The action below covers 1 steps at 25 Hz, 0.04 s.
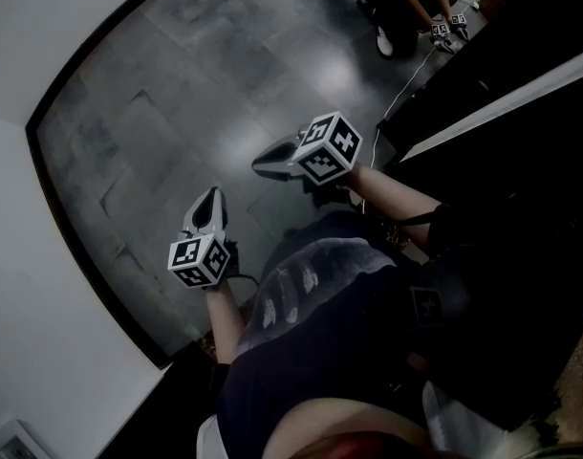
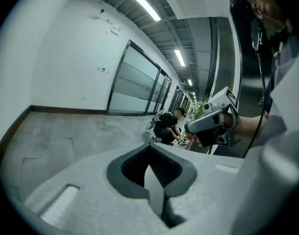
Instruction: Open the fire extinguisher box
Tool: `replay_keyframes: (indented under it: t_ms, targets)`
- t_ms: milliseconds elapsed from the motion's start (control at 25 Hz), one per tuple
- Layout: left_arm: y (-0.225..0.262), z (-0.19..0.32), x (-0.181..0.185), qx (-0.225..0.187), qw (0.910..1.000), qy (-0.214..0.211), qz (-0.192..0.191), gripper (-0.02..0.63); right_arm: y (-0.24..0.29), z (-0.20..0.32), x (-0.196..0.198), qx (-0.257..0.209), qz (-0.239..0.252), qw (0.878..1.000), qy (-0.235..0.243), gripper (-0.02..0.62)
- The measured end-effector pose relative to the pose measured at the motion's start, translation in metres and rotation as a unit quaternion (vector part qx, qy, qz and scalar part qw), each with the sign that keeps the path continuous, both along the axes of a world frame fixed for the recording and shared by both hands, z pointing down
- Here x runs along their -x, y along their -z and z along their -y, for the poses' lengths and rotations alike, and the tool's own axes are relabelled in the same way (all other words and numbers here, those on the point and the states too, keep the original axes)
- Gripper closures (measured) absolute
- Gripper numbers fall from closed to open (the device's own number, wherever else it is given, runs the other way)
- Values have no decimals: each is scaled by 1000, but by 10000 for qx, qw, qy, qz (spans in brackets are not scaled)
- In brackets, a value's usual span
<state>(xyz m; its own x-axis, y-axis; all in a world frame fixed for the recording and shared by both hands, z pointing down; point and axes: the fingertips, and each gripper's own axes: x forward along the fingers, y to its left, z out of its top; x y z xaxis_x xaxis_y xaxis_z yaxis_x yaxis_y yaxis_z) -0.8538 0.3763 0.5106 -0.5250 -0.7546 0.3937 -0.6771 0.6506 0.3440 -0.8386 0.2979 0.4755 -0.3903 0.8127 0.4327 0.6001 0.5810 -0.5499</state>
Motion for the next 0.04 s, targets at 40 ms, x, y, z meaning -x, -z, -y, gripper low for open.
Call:
replay_keyframes:
  t_ms: [40]
  targets:
    - [1,1,0,-2,10000,-5,1,606,1,0,0,7,8,10000,1,594]
